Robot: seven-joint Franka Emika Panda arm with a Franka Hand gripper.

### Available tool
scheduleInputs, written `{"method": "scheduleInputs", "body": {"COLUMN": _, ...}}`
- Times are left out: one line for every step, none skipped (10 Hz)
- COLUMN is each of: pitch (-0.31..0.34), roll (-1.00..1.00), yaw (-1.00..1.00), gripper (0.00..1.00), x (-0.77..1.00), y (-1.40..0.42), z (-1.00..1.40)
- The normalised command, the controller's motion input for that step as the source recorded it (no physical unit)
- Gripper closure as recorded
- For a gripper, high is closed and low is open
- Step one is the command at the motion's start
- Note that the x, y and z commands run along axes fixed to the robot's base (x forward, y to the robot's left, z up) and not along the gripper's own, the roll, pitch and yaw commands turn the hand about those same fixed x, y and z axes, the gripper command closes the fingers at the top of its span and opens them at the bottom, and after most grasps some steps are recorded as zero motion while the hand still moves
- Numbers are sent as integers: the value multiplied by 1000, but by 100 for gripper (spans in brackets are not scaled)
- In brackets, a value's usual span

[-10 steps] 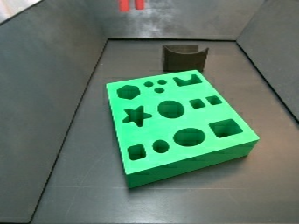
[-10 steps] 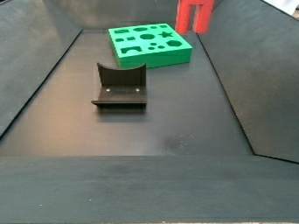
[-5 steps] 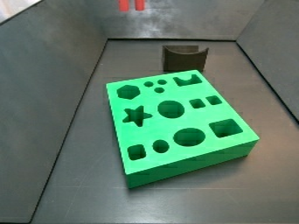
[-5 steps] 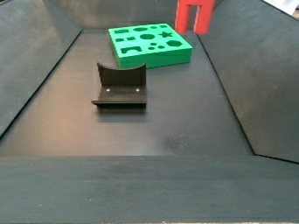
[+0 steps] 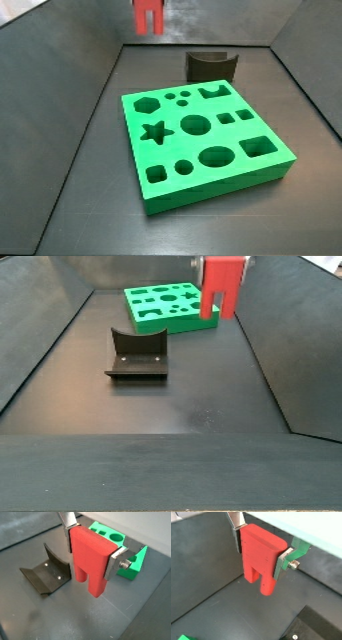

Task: Pick up the square-circle object. Move up. Place the square-circle object on the fixture. Regrasp the square-circle object. Rotate the square-circle object. Move to above the board. Insert the square-circle object.
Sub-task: Rotate the square-circle object.

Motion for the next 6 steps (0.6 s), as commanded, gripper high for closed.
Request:
{"method": "scheduleInputs", "body": {"pitch": -62, "roll": -191, "yaw": -50, "gripper": 100, "x": 7, "y": 18, "z": -1000}}
{"method": "scheduleInputs", "body": {"pitch": -64, "roll": -185, "yaw": -49, "gripper": 100, "x": 11, "y": 21, "z": -1000}}
{"method": "scheduleInputs", "body": {"pitch": -59, "roll": -181, "yaw": -49, "gripper": 100, "x": 13, "y": 25, "z": -1000}}
{"method": "scheduleInputs", "body": {"pitch": -54, "roll": -171, "yaw": -49, "gripper": 100, "x": 15, "y": 35, "z": -1000}}
{"method": "scheduleInputs", "body": {"pitch": -54, "roll": -166, "yaw": -49, "gripper": 100, "x": 16, "y": 40, "z": -1000}}
{"method": "scheduleInputs", "body": {"pitch": -53, "roll": -157, "yaw": -50, "gripper": 100, "x": 15, "y": 50, "z": -1000}}
